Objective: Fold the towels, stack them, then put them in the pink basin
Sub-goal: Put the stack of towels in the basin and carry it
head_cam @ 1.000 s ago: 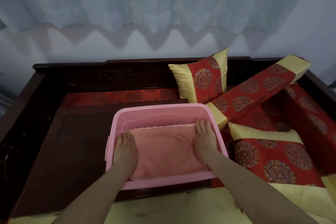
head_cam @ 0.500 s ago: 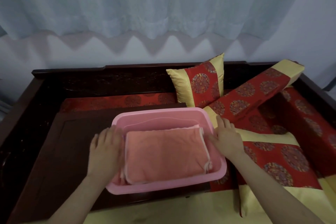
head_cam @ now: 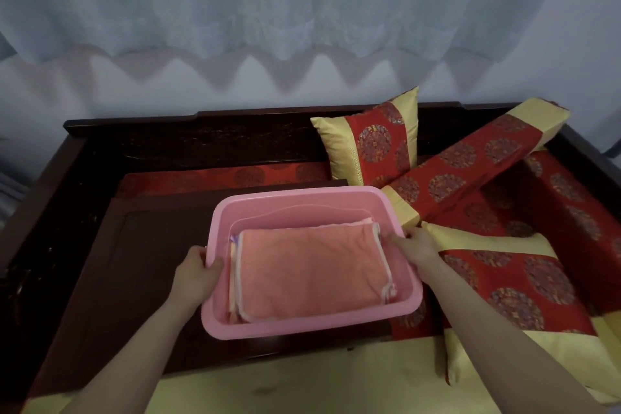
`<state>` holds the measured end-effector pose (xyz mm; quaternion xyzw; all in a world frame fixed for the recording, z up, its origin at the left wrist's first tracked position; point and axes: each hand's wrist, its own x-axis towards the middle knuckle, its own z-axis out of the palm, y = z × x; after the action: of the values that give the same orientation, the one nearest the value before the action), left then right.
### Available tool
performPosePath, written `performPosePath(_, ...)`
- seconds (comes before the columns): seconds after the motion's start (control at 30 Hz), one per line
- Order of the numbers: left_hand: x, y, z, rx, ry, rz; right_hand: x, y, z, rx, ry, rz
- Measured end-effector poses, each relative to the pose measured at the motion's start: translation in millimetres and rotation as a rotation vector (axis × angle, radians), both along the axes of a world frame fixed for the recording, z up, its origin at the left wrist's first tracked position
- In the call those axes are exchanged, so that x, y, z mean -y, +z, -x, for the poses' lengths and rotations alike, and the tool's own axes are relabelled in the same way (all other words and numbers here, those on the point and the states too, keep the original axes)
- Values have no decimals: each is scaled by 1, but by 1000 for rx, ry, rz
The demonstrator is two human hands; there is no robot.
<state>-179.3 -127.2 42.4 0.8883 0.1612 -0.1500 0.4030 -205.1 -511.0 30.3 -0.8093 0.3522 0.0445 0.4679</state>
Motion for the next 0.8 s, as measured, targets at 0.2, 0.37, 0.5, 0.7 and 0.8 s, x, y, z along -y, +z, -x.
performPosePath(0.2,8,17,-7,-12,-78,7,7,28,12,-69,-122,-243)
performPosePath(0.37,69,55,-15,155,-203,109,57,79,66,33,-289,-332)
performPosePath(0.5,162,85,-6,219,-357,170,129,115,135,159,-492,-352)
performPosePath(0.7,338,129,49,274,-622,221,254,166,275,250,-758,-322)
performPosePath(0.8,441,139,99,282,-736,233,328,175,362,286,-857,-301)
